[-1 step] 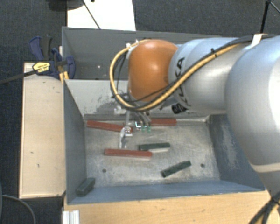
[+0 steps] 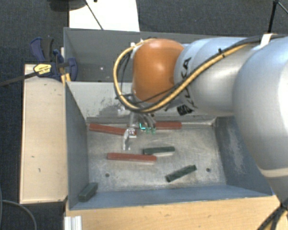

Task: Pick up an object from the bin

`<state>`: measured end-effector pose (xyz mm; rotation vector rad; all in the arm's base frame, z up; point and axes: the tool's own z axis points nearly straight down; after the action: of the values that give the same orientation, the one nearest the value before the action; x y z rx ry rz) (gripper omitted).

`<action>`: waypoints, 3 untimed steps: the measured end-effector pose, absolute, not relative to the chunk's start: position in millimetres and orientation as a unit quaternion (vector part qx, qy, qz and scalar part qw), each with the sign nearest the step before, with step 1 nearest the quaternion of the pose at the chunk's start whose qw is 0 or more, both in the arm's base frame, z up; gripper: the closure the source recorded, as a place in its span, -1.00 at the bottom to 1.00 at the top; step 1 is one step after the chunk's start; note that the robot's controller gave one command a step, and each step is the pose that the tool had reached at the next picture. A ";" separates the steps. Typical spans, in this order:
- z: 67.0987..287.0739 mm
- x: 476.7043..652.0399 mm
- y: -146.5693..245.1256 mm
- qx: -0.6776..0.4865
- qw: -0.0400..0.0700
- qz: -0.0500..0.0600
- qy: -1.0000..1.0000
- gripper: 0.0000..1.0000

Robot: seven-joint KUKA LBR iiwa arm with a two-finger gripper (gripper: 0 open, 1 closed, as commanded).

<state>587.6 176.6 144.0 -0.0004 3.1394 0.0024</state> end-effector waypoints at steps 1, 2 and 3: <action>73.6 553.7 175.8 -0.012 0.005 0.002 1.000 1.00; 73.6 553.7 175.8 -0.011 0.005 0.002 1.000 1.00; 74.3 553.5 175.8 -0.011 0.005 0.002 1.000 1.00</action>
Offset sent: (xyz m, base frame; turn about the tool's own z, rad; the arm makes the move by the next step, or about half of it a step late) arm 0.0000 0.0000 0.0000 0.0000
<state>553.5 175.8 74.3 -0.0345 3.1316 0.0063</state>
